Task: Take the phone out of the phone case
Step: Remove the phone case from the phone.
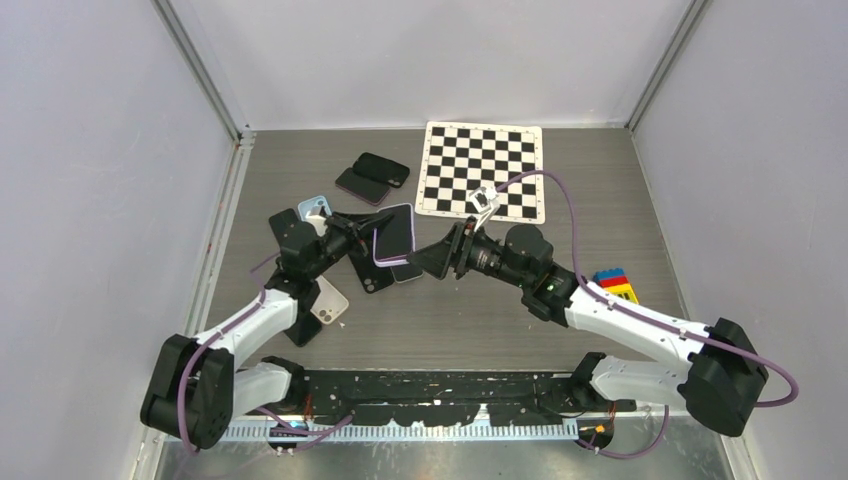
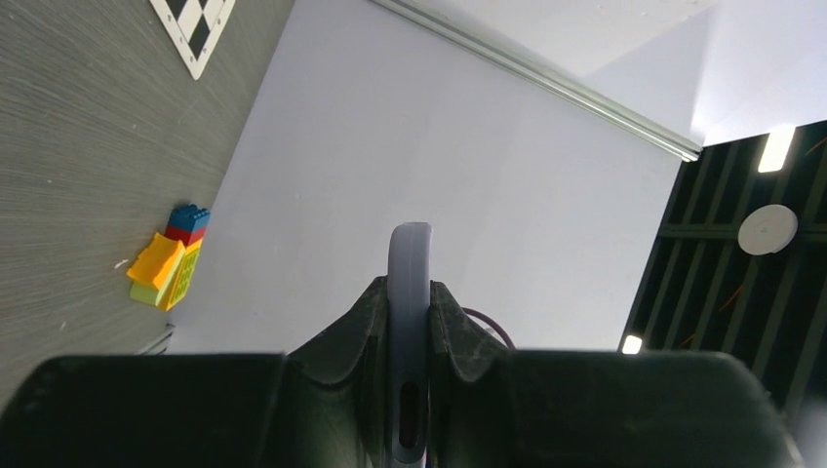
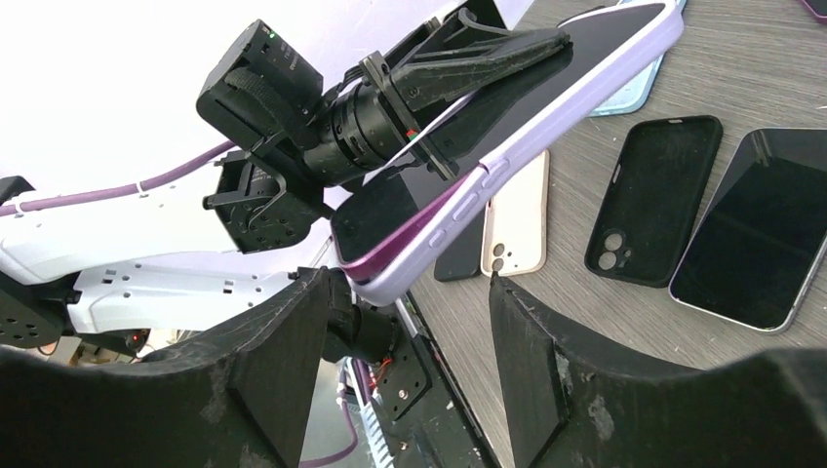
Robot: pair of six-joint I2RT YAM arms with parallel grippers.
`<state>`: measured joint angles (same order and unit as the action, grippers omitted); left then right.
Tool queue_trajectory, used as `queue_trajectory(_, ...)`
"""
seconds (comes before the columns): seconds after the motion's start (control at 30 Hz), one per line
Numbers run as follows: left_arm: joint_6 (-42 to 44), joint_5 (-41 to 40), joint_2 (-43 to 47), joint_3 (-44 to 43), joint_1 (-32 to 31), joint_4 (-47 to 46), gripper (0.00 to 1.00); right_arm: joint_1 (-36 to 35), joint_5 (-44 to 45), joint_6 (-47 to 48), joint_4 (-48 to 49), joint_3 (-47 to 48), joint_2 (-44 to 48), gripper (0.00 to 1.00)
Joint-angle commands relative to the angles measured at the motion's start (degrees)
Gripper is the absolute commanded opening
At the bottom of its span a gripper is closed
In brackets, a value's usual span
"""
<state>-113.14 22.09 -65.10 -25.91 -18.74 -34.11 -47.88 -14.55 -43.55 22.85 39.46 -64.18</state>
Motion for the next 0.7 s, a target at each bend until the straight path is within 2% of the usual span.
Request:
queue_trajectory(0.0, 2.84, -0.83, 2.52, -1.98, 0.02, -1.44, 0.00, -0.03, 0.40, -1.74, 4.58, -0.46, 2.76, 0.66)
queue_trajectory(0.13, 3.72, -0.56, 2.31, -2.97, 0.02, -1.09, 0.00, -0.03, 1.05, -1.87, 4.34, -0.80, 5.99, 0.65)
queue_trajectory(0.3, 2.08, -1.26, 2.11, -2.84, 0.02, -0.79, 0.00, -0.08, -0.46, -2.18, 2.90, 0.35, 3.64, 0.67)
queue_trajectory(0.53, 0.90, -2.22, 2.80, -2.66, 0.02, 0.33, 0.00, -0.35, 1.96, -4.08, 4.49, -0.82, 0.84, 0.68)
queue_trajectory(0.67, 0.73, -2.30, 2.87, -2.91, 0.02, 0.49, 0.00, -0.37, 2.48, -3.80, 5.30, -1.16, -0.34, 0.57)
